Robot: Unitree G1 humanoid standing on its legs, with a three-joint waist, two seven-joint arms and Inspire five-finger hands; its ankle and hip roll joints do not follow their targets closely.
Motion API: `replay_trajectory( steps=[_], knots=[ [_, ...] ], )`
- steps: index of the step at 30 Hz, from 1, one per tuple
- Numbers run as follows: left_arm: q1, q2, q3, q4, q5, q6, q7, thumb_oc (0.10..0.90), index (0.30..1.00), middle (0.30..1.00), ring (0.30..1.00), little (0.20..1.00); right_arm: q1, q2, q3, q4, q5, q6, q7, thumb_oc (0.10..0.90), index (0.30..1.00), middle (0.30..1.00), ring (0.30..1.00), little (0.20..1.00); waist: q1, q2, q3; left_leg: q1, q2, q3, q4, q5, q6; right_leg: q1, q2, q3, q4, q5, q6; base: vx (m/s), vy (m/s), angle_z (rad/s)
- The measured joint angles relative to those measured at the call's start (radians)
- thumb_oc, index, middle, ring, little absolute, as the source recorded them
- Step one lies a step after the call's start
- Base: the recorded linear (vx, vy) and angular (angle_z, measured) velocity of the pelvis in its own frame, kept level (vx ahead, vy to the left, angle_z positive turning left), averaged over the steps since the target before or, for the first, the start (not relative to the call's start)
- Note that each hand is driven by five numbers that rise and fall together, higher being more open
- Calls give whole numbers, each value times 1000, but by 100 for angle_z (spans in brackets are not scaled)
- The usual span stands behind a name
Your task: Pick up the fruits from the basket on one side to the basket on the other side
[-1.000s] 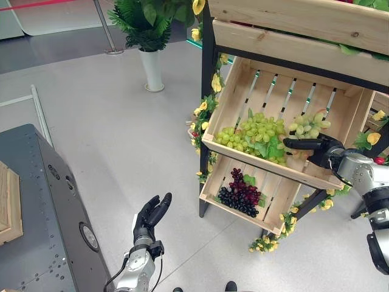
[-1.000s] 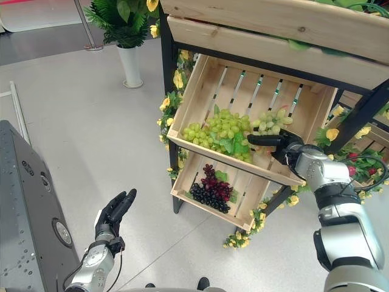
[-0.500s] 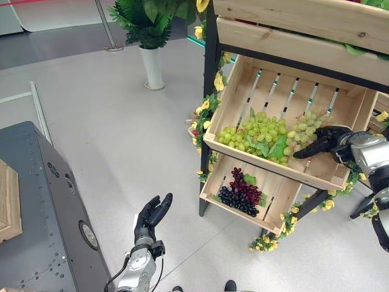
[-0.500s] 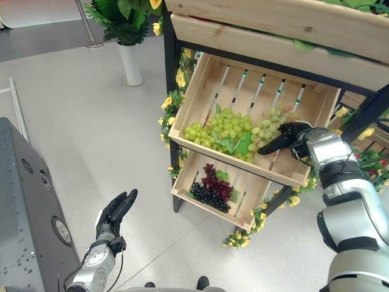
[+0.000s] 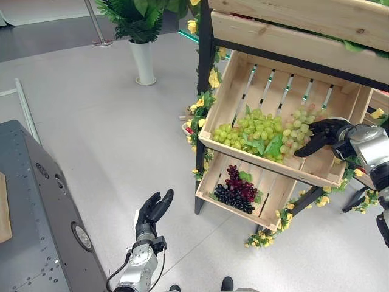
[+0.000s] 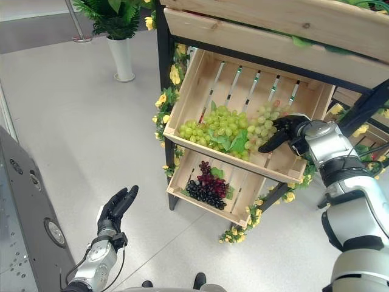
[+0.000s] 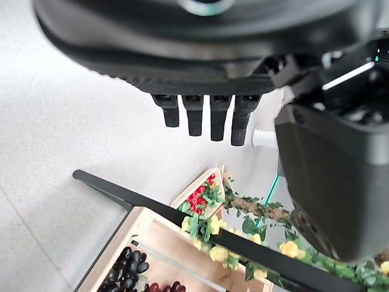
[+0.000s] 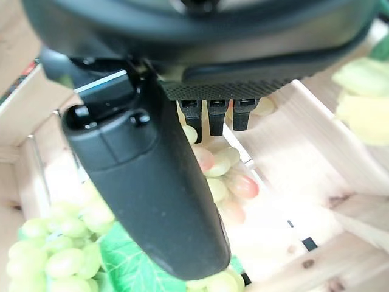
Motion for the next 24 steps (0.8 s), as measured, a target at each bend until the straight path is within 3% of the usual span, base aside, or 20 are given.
replay_trajectory(
  steps=[9,24],
  knots=[
    [0,0,0,-4,1,1,1,800,900,900,900,900,0,-39,31,-173,-70,-1,-16,800,900,900,900,900,-24,6,5,-4,0,3,-5,0,1,-5,1,12,0,1,0,-1,0,0],
    [0,0,1,-15,1,20,2,800,900,900,900,900,-24,-74,69,-386,-243,-42,-91,800,900,900,900,900,-24,6,5,-7,0,3,-5,-1,1,-8,0,12,0,0,2,0,0,0]
  ],
)
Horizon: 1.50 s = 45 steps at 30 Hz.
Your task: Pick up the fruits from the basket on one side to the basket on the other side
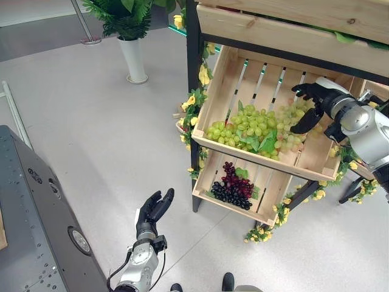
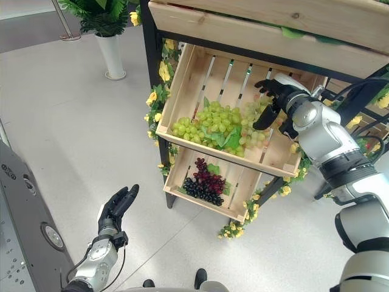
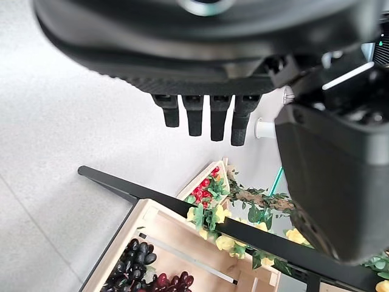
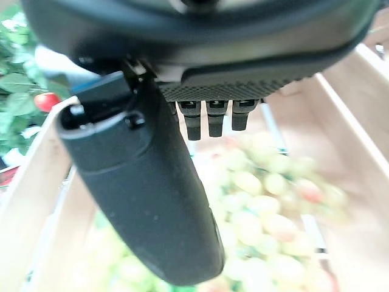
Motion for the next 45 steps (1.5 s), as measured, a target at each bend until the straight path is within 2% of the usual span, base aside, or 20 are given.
replay_trajectory(
  steps=[2,11,17,22,25,28,33,36,38,42,43,45],
  knots=[
    [0,0,0,0,0,3,0,800,900,900,900,900,-1,0,6,-19,-39,1,0,800,900,900,900,900,0,0,0,0,0,0,0,0,0,0,0,0,0,0,0,0,0,0],
    [0,0,2,-8,5,15,0,800,900,900,900,900,-1,-1,32,-80,-38,1,-33,800,900,900,900,900,-5,-1,0,-6,0,2,3,0,0,-8,1,1,0,1,-1,0,0,0],
    [-1,0,6,-10,8,25,-1,800,900,900,900,900,21,-11,15,-240,37,-22,-63,800,900,900,900,900,-21,-1,-1,-7,0,3,2,-1,-1,-8,1,2,0,1,-1,0,0,0],
    [0,-1,8,-14,8,27,0,800,900,900,900,900,216,3,-91,-452,133,-73,-114,800,900,900,900,900,-21,-2,-1,-7,0,3,4,-2,-1,-8,1,3,3,1,-1,0,0,0],
    [0,-4,15,-21,8,28,11,800,900,900,900,900,383,86,-199,-547,129,-90,-163,800,900,900,900,900,-25,-2,-1,-11,-1,8,5,-2,-1,-15,0,7,3,2,0,-22,13,-3],
    [0,-6,16,-27,8,28,28,800,900,900,900,900,486,112,-239,-612,125,-96,-172,800,900,900,900,900,-31,0,-1,-12,-1,11,0,-2,-1,-18,0,10,3,2,0,-17,22,-5],
    [2,-12,27,-28,8,29,50,800,900,900,900,900,632,188,-266,-699,116,-169,-168,800,900,900,900,900,-57,4,0,-20,1,34,0,-3,-1,-37,0,32,1,2,6,-9,12,-12],
    [1,-25,28,-28,8,29,57,800,900,900,900,900,667,193,-267,-704,116,-243,-169,800,900,900,900,900,-81,9,2,-20,0,35,0,-4,0,-37,0,34,0,5,3,-3,1,-2],
    [1,-34,27,-28,9,29,60,800,900,900,900,900,690,212,-284,-704,116,-300,-185,800,900,900,900,900,-82,14,5,-18,0,37,0,-4,0,-37,0,36,0,5,3,5,9,-2],
    [8,-63,23,-34,17,28,86,800,900,900,900,900,796,308,-340,-713,43,-483,-254,800,900,900,900,900,-79,35,5,-14,0,36,0,-6,-1,-32,1,37,0,4,3,0,0,0],
    [13,-64,23,-38,17,27,90,800,900,900,900,900,812,321,-344,-715,36,-501,-263,800,900,900,900,900,-79,37,5,-13,0,36,0,-6,-1,-32,1,37,0,4,3,0,0,0],
    [21,-64,20,-39,17,26,109,800,900,900,900,900,862,352,-346,-716,-12,-582,-286,800,900,900,900,900,-81,47,5,-13,-1,45,-1,-8,0,-35,1,40,0,4,4,0,2,-10]
  ],
)
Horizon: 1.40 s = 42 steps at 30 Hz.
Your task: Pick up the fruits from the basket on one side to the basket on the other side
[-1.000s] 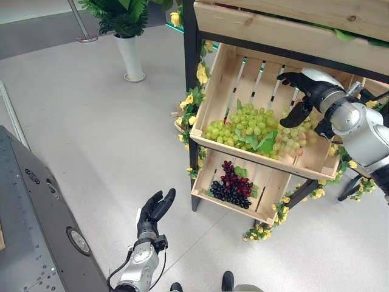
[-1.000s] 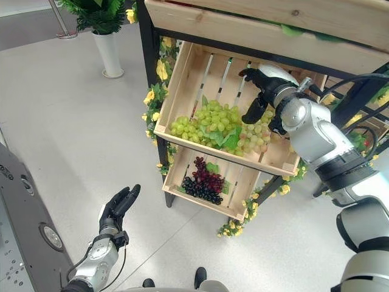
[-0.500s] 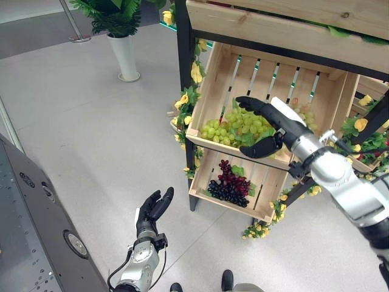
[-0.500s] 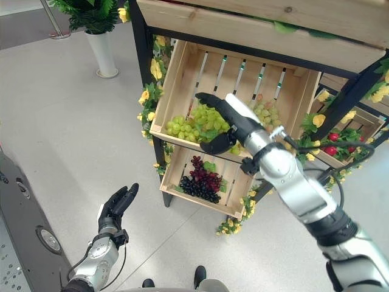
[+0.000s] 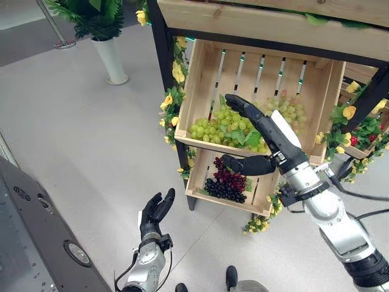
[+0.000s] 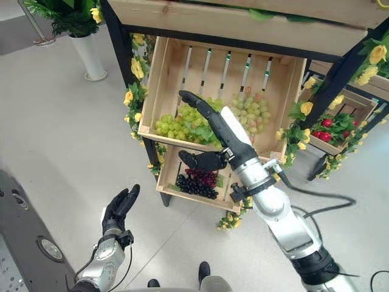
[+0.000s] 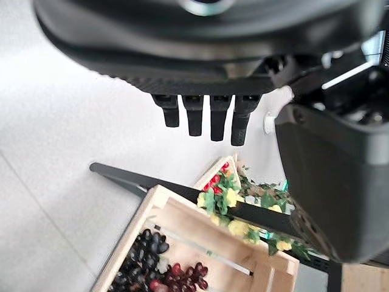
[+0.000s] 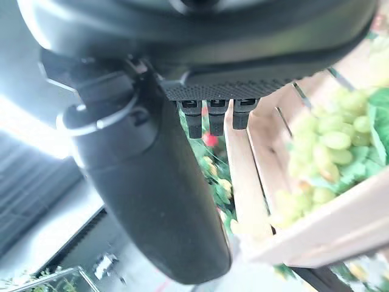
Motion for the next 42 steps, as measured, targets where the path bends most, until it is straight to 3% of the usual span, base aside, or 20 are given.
replay_trajectory(
  steps=[3,7,9,10,14,16,26,32,34,36,37,38,40,41,42],
  knots=[
    [1,0,-8,0,0,-2,6,800,900,900,900,900,30,4,3,1,-26,-77,-18,800,900,900,900,900,-2,10,-1,2,0,5,0,0,0,0,-1,2,0,-2,5,3,2,-6],
    [2,-9,-35,0,0,-6,11,800,900,900,900,900,28,29,76,18,-14,-228,-11,800,900,900,900,900,3,21,-2,3,2,6,0,0,0,0,0,6,0,-2,5,5,-6,0],
    [2,-10,-48,0,0,-7,9,800,900,900,900,900,26,33,120,24,26,-258,39,800,900,900,900,900,4,22,-3,4,2,1,0,0,0,3,0,1,0,-2,4,10,-17,7],
    [2,-10,-57,1,0,-8,8,800,900,900,900,900,26,43,152,41,109,-263,92,800,900,900,900,900,6,22,-3,4,1,-3,0,0,0,5,-1,-3,0,-2,4,8,-18,7],
    [3,-10,-59,23,0,-12,5,800,900,900,900,900,36,151,209,218,335,-246,199,800,900,900,900,900,14,20,-10,5,1,-8,0,0,0,8,-3,-9,0,-3,4,9,-21,5],
    [5,-10,-63,27,0,-15,3,800,900,900,900,900,71,173,234,301,409,-198,244,800,900,900,900,900,27,23,-12,4,0,-14,0,0,0,11,-5,-15,0,-3,3,6,-16,8],
    [22,-8,-86,31,38,-70,49,800,900,900,900,900,111,183,304,450,406,-176,253,800,900,900,900,900,75,21,-16,-10,0,-62,0,4,-4,22,-9,-66,0,-7,-2,-9,-25,14],
    [32,-7,-132,31,81,-91,81,800,900,900,900,900,109,213,305,486,406,-176,228,800,900,900,900,900,111,9,-23,-34,-7,-142,0,15,-1,24,-13,-109,6,-15,-2,-12,-60,28],
    [32,-5,-142,32,100,-92,87,800,900,900,900,900,110,224,305,510,406,-176,213,800,900,900,900,900,110,10,-23,-47,-13,-200,0,16,4,21,-18,-121,30,-33,1,-46,-196,46],
    [17,-3,-162,48,116,-92,60,800,900,900,900,900,121,214,305,552,406,-181,172,800,900,900,900,900,78,26,-18,-66,-15,-358,0,27,10,-12,-25,-39,171,-91,24,-111,-366,137],
    [10,6,-172,54,130,-91,36,800,900,900,900,900,134,209,305,563,402,-186,145,800,900,900,900,900,64,35,-13,-78,-14,-436,5,47,11,-27,-21,28,195,-119,9,-117,-368,172],
    [4,9,-182,55,138,-89,26,800,900,900,900,900,142,208,305,568,381,-187,126,800,900,900,900,900,55,28,-17,-98,-14,-473,7,55,8,-23,-15,70,171,-121,6,-86,-282,149],
    [-11,43,-186,79,144,-82,2,800,900,900,900,900,134,216,308,588,332,-190,107,800,900,900,900,900,61,-7,-24,-141,-19,-479,7,77,-11,-5,-28,106,108,-133,23,-141,-482,123],
    [-16,49,-191,96,143,-62,2,800,900,900,900,900,110,223,318,621,319,-191,94,800,900,900,900,900,67,-13,-22,-147,-6,-471,7,84,-22,12,-16,104,74,-124,48,-221,-645,87],
    [-18,47,-191,124,143,-57,7,800,900,900,900,900,77,222,335,661,314,-191,89,800,900,900,900,900,79,3,-12,-149,15,-462,7,87,-31,22,3,91,58,-121,45,-255,-631,42]
  ],
)
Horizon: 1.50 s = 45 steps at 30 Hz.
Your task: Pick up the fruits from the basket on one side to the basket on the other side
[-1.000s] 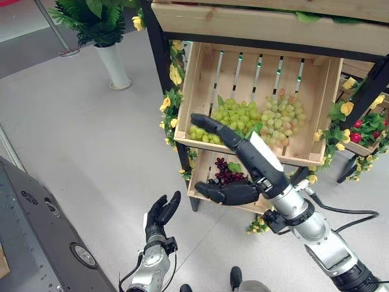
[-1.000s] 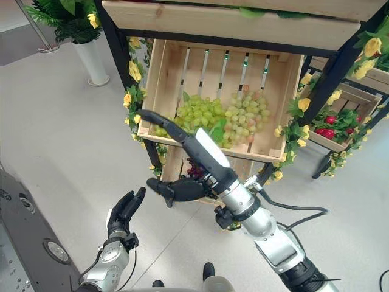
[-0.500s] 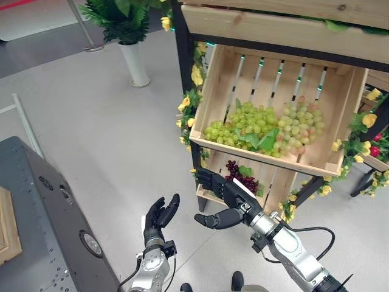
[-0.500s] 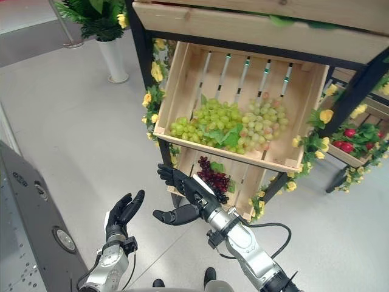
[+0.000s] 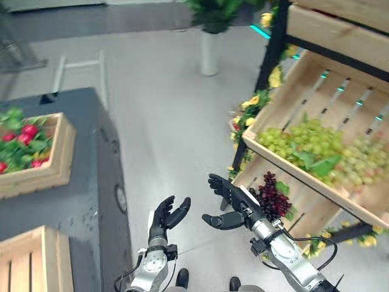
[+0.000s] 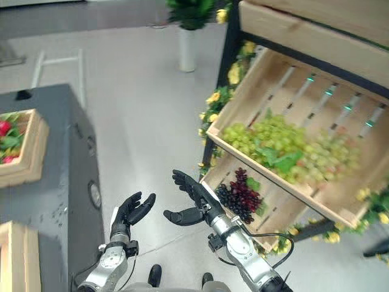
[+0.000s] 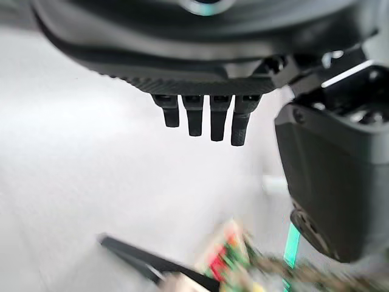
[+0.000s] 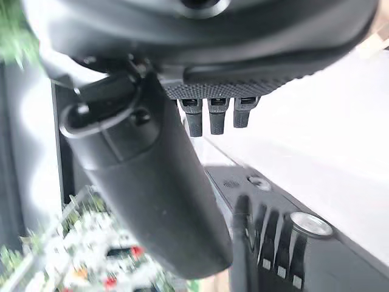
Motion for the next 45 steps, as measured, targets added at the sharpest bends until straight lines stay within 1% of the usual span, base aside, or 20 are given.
replay_trajectory(
  steps=[3,7,9,10,11,13,14,16,18,19,21,22,23,26,30,32,36,39,40,45],
  knots=[
    [9,-17,13,47,-1,10,38,800,900,900,900,900,-40,-2,3,63,-6,9,0,800,900,900,900,900,25,20,8,-12,43,40,0,6,-14,18,35,-10,-58,33,-33,-171,-377,12],
    [0,-73,12,88,2,9,46,800,900,900,900,900,-57,-3,0,159,30,38,1,800,900,900,900,900,34,26,20,-44,85,49,7,43,-71,22,94,-63,-56,27,-68,-151,-286,41],
    [-17,-94,12,112,22,10,24,800,900,900,900,900,-39,1,-17,190,31,49,1,800,900,900,900,900,25,28,33,-82,77,104,30,80,-69,30,98,-125,-54,21,-79,-187,-110,98],
    [-39,-103,12,135,46,10,-3,800,900,900,900,900,-21,4,-32,230,31,58,1,800,900,900,900,900,26,32,41,-114,64,173,39,130,-62,32,93,-175,-54,8,-94,-189,-8,125],
    [-49,-100,15,145,53,10,-16,800,900,900,900,900,-20,13,-34,271,31,80,3,800,900,900,900,900,38,27,53,-124,54,211,44,163,-98,34,78,-202,-54,8,-119,-184,19,93],
    [-46,-84,37,180,53,10,-34,800,900,900,900,900,-40,69,-37,372,33,91,13,800,900,900,900,900,66,-25,65,-135,12,270,207,50,-79,37,17,-208,-57,23,-122,-174,77,-6],
    [-53,-81,62,260,64,11,-71,800,900,900,900,900,-50,117,-58,479,35,94,33,800,900,900,900,900,47,-56,70,-138,-34,303,442,-59,-58,47,-38,-213,-56,31,-114,-117,104,-17],
    [-57,-101,71,353,112,13,-98,800,900,900,900,900,-37,134,-85,608,42,103,48,800,900,900,900,900,12,-37,64,-87,-50,308,568,-178,-42,64,-56,-233,-52,41,-96,-92,143,24],
    [-63,-108,71,389,156,14,-112,800,900,900,900,900,-3,122,-120,674,55,130,48,800,900,900,900,900,-15,-5,60,-17,-52,311,478,-235,-36,61,-49,-245,-51,40,-84,-110,228,39],
    [-73,-111,76,427,190,15,-122,800,900,900,900,900,12,111,-122,716,53,137,48,800,900,900,900,900,-25,16,52,33,-64,309,343,-237,-29,53,-41,-259,-42,38,-69,-112,222,36],
    [-78,-106,78,445,198,14,-139,800,900,900,900,900,39,114,-144,745,52,137,47,800,900,900,900,900,-33,25,49,104,-65,296,168,-234,-21,45,-25,-276,-33,41,-56,-138,163,38],
    [-79,-96,77,455,197,13,-156,800,900,900,900,900,52,124,-159,765,53,138,40,800,900,900,900,900,-34,20,47,143,-74,253,68,-191,73,31,-10,-265,-21,36,-47,-196,98,34],
    [-77,-85,74,458,197,13,-173,800,900,900,900,900,57,133,-160,769,53,139,36,800,900,900,900,900,-28,8,40,135,-87,215,31,-162,86,-6,-20,-257,4,31,-37,-254,116,36],
    [-71,-72,62,466,199,13,-210,800,900,900,900,900,41,151,-165,776,53,138,32,800,900,900,900,900,-21,-6,33,97,-113,173,6,-123,110,-75,-41,-217,38,38,-19,-238,113,25],
    [-32,-40,75,492,228,33,-263,800,900,900,900,900,-14,179,-190,830,-47,143,31,800,900,900,900,900,-9,30,50,103,-111,171,8,-115,123,-144,-60,-175,202,33,-11,-122,43,1],
    [-27,-21,92,522,228,46,-279,800,900,900,900,900,-19,192,-192,862,-57,151,33,800,900,900,900,900,-3,32,52,125,-110,153,1,-117,127,-144,-56,-130,237,14,-23,38,-91,22],
    [8,-17,177,558,195,119,-255,800,900,900,900,900,-20,233,-261,943,-68,197,35,800,900,900,900,900,6,10,9,135,-113,123,-7,-114,118,-62,-16,-48,118,-11,-64,19,-114,28],
    [3,-54,247,582,154,187,-229,800,900,900,900,900,-14,241,-261,962,-102,215,34,800,900,900,900,900,8,-7,-20,123,-99,146,-7,-123,92,42,-13,-111,-55,49,-29,-13,-113,48],
    [-3,-58,247,584,173,190,-247,800,900,900,900,900,-12,239,-263,960,-98,222,28,800,900,900,900,900,4,-8,-23,126,-84,177,-6,-118,80,54,-8,-139,-55,45,-35,-39,-56,69],
    [-5,-38,153,538,229,173,-260,800,900,900,900,900,-7,237,-264,952,-101,236,23,800,900,900,900,900,30,-9,-30,142,-78,170,0,-104,68,70,7,-122,-55,35,-47,0,-12,15]
  ],
)
